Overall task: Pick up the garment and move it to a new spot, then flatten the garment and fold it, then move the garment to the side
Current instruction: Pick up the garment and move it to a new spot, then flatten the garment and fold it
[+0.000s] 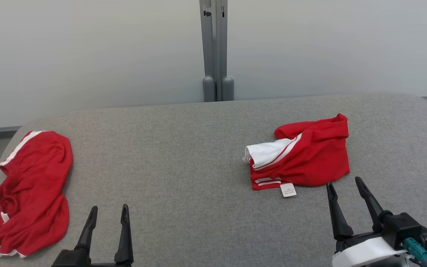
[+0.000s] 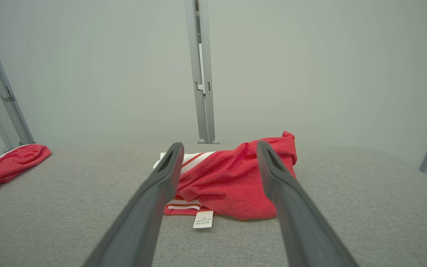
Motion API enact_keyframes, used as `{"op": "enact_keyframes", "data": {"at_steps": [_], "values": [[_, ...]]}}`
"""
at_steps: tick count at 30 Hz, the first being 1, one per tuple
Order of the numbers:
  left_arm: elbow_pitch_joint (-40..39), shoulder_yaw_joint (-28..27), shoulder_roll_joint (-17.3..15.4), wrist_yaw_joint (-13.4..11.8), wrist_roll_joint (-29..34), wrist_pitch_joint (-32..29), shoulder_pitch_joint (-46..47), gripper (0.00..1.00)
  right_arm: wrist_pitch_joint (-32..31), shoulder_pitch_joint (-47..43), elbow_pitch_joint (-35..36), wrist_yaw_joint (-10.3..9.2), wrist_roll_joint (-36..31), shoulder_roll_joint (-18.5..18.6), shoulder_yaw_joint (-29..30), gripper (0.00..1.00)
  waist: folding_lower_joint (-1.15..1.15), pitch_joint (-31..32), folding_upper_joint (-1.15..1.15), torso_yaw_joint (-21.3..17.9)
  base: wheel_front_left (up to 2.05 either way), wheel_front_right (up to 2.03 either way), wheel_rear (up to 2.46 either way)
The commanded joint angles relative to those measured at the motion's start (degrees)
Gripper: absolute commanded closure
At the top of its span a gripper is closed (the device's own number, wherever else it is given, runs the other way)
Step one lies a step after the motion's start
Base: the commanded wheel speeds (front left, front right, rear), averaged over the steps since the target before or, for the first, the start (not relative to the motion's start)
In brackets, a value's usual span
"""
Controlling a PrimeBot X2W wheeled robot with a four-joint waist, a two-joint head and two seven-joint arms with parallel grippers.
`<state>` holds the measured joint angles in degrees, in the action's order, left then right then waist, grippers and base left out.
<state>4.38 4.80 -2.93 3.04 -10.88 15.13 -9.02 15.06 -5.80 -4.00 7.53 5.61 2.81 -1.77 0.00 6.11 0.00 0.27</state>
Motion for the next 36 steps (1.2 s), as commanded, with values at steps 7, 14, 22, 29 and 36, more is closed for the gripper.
{"op": "enact_keyframes", "data": {"at_steps": [7,14,22,29,36], "values": [[0.75,0.89,0.01,-0.49,0.28,0.03,1.07,0.00,0.18,-0.73,-0.51,-0.08,0.76,0.15,-0.77,0.00,0.00,-0.19,0.00,0.11,0.00,0.00,0.00],[1.68,1.59,0.02,-0.58,1.01,0.03,1.49,0.00,0.18,-0.86,-1.00,-0.08,1.36,0.14,-1.21,0.00,0.00,-0.03,0.00,0.42,0.00,0.00,0.00],[3.27,1.84,0.01,-0.30,1.50,0.03,1.76,0.00,0.18,-0.88,-1.72,-0.08,1.94,0.15,-1.34,0.00,0.00,0.51,0.00,0.84,0.00,0.00,0.00],[3.77,1.72,0.01,-0.22,1.79,0.03,1.80,0.00,0.18,-0.92,-1.79,-0.08,2.07,0.15,-1.48,0.00,0.00,0.75,0.00,1.16,0.00,0.00,0.00],[4.37,1.86,0.01,-0.47,2.19,0.03,2.03,0.00,0.18,-0.97,-2.01,-0.08,2.17,0.15,-1.53,0.00,0.00,0.74,0.00,1.44,0.00,0.00,0.00]]}}
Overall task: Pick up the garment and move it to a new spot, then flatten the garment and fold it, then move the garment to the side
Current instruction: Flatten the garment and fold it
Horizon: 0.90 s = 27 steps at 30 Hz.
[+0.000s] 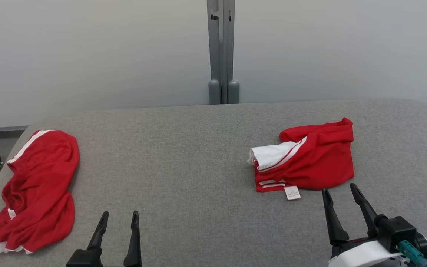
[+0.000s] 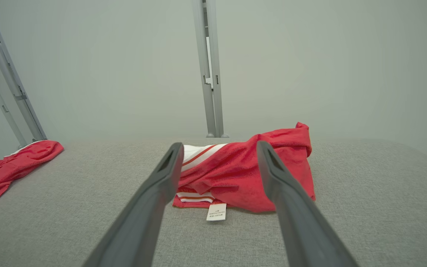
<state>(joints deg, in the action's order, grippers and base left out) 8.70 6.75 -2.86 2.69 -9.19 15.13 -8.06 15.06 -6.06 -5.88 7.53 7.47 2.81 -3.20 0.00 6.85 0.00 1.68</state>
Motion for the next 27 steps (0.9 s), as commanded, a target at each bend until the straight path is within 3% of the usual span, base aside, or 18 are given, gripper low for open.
{"op": "enact_keyframes", "data": {"at_steps": [1,27], "values": [[0.09,-0.07,-0.05,-0.13,0.54,0.03,1.06,0.00,0.18,-0.69,-0.16,-0.08,0.33,0.15,-0.20,0.00,0.00,0.00,0.00,0.05,0.00,0.00,0.00],[0.85,1.04,-0.05,0.25,0.38,0.03,2.03,0.00,0.18,-0.41,0.99,-0.08,0.07,0.16,-0.48,0.00,0.00,-1.88,0.00,-0.78,0.00,0.00,0.00]]}}
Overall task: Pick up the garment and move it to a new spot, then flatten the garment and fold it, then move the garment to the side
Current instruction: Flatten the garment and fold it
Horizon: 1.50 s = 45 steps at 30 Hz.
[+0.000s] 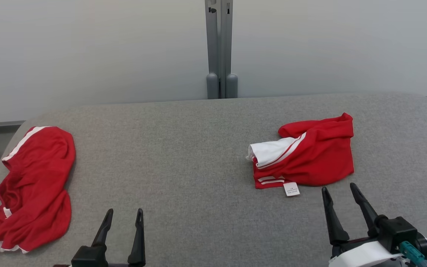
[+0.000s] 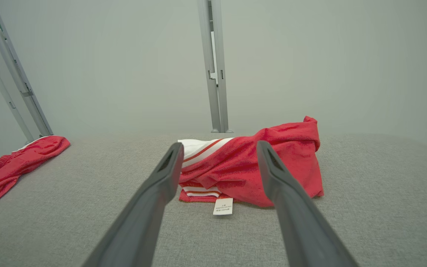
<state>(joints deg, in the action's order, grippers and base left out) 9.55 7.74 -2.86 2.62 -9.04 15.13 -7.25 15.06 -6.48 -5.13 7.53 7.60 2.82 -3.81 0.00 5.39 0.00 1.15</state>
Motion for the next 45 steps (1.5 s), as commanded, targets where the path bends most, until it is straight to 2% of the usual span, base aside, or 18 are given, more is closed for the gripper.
{"op": "enact_keyframes", "data": {"at_steps": [1,8,13,19,26,35,36,37,38,45], "values": [[0.10,0.12,-0.05,0.37,0.30,0.04,1.49,0.00,0.18,0.24,0.36,-0.08,-0.12,0.10,0.43,0.00,0.00,-0.84,0.00,-0.48,0.00,0.00,0.00],[1.71,1.70,-0.05,1.98,0.75,0.04,5.50,0.00,0.18,2.11,0.50,-0.08,-0.72,0.14,0.85,0.00,0.00,-4.63,0.00,-2.83,0.00,0.00,0.00],[4.57,5.42,-0.06,3.55,1.26,0.04,12.44,0.00,0.18,5.37,1.48,-0.08,-0.71,0.14,1.21,0.00,0.00,-10.83,0.00,-6.02,0.00,0.00,0.00],[10.38,11.94,-1.04,4.82,1.45,0.04,22.25,0.00,0.18,8.99,1.82,-0.08,0.51,0.11,1.91,0.00,0.00,-17.35,0.00,-10.66,0.00,0.00,0.00],[17.94,23.01,-4.05,4.90,-3.68,0.03,31.89,0.00,0.18,11.62,1.43,-0.08,2.08,0.09,2.21,0.00,0.00,-21.77,0.00,-15.73,0.00,0.00,0.00],[23.37,32.98,-5.87,4.90,-8.32,0.03,41.34,0.00,0.18,13.14,1.45,-0.08,2.80,0.08,2.56,0.00,0.00,-25.29,0.00,-17.15,0.00,0.00,0.00],[23.05,33.48,-6.06,4.88,-8.56,0.04,42.29,0.11,0.18,13.22,1.49,-0.08,2.82,0.08,2.72,0.00,0.00,-25.61,0.00,-16.98,0.00,0.00,0.00],[22.92,33.70,-6.26,4.88,-8.84,0.04,42.76,0.68,0.18,13.27,1.44,-0.08,2.86,0.08,2.80,0.00,0.00,-25.78,0.00,-16.87,0.00,0.00,0.00],[23.00,34.68,-6.35,4.88,-9.81,0.03,42.87,1.00,0.18,13.40,1.29,-0.08,2.87,0.07,2.83,0.00,0.00,-25.89,0.00,-16.75,0.00,0.00,0.00],[18.66,41.56,-7.73,4.87,-15.65,0.05,47.05,1.00,0.18,13.50,0.62,-0.08,3.33,0.09,2.75,0.00,0.00,-24.60,0.00,-15.34,0.00,0.00,0.00]]}}
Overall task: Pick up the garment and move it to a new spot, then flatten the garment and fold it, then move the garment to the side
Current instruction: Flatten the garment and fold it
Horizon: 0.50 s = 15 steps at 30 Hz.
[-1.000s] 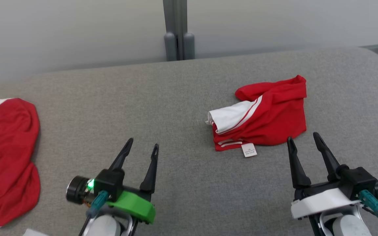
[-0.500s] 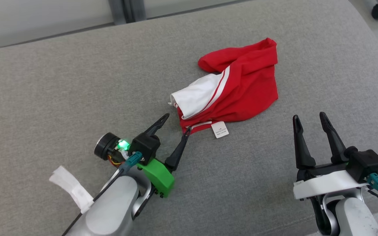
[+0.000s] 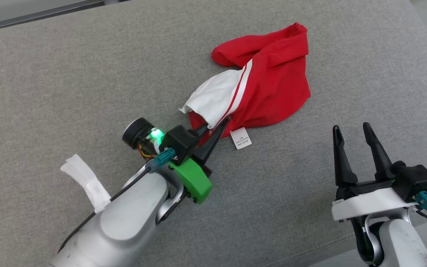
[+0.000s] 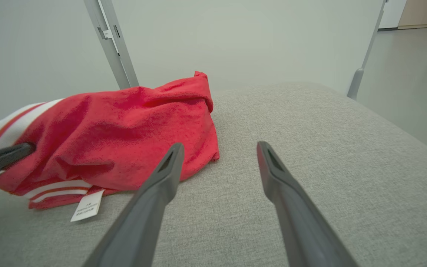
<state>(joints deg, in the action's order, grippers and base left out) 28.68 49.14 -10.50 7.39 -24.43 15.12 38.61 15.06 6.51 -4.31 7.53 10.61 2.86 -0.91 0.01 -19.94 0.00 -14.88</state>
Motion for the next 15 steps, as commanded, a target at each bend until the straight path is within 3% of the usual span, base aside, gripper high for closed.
{"op": "enact_keyframes", "data": {"at_steps": [1,7,12,15], "values": [[-1.86,1.59,-0.30,0.11,-1.85,0.06,3.06,1.00,0.18,0.28,-0.35,-0.08,0.28,0.04,-0.56,0.00,-0.01,1.34,0.00,1.10,0.00,0.00,0.00],[-6.39,11.56,-2.74,0.10,-7.89,-2.06,19.73,1.00,0.18,-0.50,-1.23,-0.08,0.26,0.08,-2.52,0.00,-0.01,4.82,0.00,1.03,0.00,0.00,0.00],[-5.34,21.33,-5.09,0.10,-10.61,-5.62,38.21,1.00,0.18,-0.08,-1.65,-0.08,0.44,0.13,-4.21,0.00,-0.01,7.23,0.00,-2.97,0.00,0.00,0.00],[-2.22,23.65,-5.13,0.09,-10.98,-5.90,46.72,1.00,0.18,-0.82,-1.97,-0.08,0.46,0.05,-4.45,0.00,-0.01,8.19,0.00,-5.38,0.00,0.00,0.00]]}}
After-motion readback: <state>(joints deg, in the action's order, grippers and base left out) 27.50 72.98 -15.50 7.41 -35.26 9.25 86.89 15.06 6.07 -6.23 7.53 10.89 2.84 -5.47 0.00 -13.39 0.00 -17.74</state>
